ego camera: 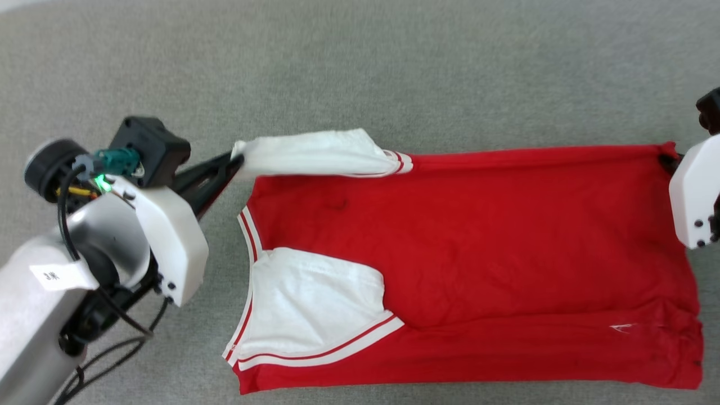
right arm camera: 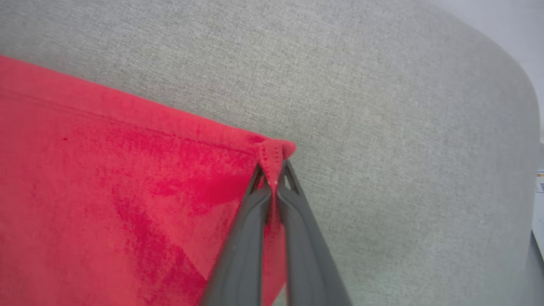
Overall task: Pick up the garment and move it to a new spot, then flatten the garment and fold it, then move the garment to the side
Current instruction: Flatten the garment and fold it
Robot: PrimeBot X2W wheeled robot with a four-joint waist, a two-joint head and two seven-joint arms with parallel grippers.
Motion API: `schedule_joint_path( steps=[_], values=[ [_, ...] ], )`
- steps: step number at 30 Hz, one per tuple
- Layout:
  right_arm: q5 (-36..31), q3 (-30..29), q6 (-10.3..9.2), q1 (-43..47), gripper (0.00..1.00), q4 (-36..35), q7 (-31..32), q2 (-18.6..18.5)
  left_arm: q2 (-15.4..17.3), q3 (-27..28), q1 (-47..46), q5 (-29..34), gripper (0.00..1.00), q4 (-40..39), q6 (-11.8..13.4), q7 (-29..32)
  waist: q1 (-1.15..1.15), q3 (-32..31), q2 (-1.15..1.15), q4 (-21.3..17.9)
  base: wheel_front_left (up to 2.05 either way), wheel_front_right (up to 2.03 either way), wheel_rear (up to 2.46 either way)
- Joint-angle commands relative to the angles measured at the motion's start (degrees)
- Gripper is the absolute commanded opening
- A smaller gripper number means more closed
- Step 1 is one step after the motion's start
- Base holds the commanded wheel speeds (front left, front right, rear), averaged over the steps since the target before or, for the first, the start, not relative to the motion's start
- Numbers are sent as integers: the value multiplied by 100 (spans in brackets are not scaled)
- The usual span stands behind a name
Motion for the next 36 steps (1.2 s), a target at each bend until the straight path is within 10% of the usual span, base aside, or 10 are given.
schedule_joint_path(
  steps=[1, 18, 36],
  values=[
    [-113, -49, -4, 205, 0, -92, -135, -33, 27, 44, 226, -94, 0, -21, 91, -67, 0, -336, 0, -114, 0, 0, 0],
    [-129, -981, -4, 2672, 0, -1489, -306, 470, 474, -195, 2276, -631, 0, -632, 876, -220, 0, -1051, 0, -147, 0, 0, 0],
    [-91, -848, -4, 3492, 0, -1375, -529, 230, 96, -767, 2675, -610, 0, 14, 631, -282, 0, -1016, 0, -83, 0, 0, 0]
  ],
)
